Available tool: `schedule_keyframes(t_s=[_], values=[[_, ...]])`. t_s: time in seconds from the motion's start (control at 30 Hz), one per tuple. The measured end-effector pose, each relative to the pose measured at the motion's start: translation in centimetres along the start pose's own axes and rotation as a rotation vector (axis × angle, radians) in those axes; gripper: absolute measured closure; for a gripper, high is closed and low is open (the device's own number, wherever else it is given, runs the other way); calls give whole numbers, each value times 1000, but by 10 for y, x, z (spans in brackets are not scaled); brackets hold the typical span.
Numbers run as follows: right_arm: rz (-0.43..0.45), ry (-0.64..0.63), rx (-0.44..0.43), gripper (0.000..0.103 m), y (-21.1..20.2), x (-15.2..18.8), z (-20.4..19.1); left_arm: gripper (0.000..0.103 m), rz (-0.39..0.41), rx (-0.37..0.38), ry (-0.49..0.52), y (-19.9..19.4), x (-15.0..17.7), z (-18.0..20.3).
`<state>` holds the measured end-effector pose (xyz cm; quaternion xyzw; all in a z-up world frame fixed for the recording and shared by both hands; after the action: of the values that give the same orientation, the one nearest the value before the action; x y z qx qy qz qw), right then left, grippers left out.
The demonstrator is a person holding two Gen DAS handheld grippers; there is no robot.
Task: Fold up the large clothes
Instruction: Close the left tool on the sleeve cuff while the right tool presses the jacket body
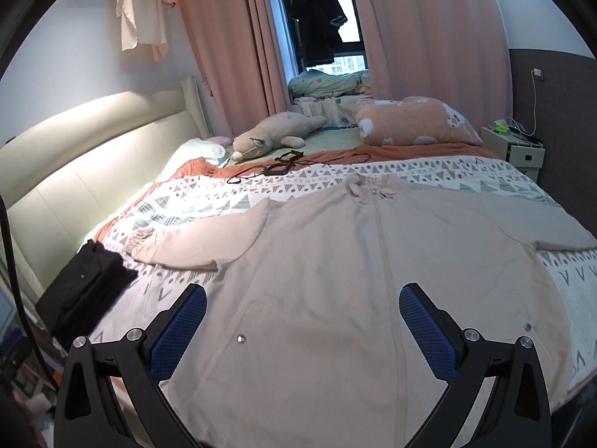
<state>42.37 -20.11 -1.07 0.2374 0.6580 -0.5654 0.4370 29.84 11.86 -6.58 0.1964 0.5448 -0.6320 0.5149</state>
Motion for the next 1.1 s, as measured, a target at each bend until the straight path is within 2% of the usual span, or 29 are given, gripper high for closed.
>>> schedule_keyframes(t_s=[0.23, 0.43, 0.53, 0.8, 0.9, 0.93, 0.97, 1.03, 1.1], values=[[9, 6, -55, 0, 57, -34, -17, 1, -9, -36, -45, 42, -24, -12], [-26, 34, -123, 0, 106, -55, -35, 1, -30, -49, -95, 84, -48, -26], [-46, 36, -116, 0, 127, -66, -37, 1, -40, -72, -107, 106, -60, -34], [-86, 132, -132, 0, 191, -78, -31, 10, -95, -120, -163, 181, -91, -55], [-98, 146, -172, 8, 213, -63, -37, 18, -134, -124, -181, 216, -94, -59], [-120, 143, -185, 14, 223, -55, -39, 20, -151, -127, -183, 228, -93, -61], [-142, 145, -194, 25, 231, -49, -41, 25, -180, -140, -181, 244, -92, -64], [-174, 174, -220, 30, 248, -39, -41, 34, -225, -163, -174, 268, -88, -69], [-197, 203, -231, 31, 263, -29, -37, 37, -263, -178, -193, 294, -84, -77]])
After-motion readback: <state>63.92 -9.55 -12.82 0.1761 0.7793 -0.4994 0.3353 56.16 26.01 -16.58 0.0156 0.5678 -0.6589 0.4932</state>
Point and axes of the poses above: each gripper's, at about its wrist camera, not at the fingertips, and y roughly the way its jaws point, z to its right, x to its underside, the point moved 10 cm from there along y, roughly the way its jaws point, and after that the axes turned 13 degrees about -y, right-handed, at the moved point
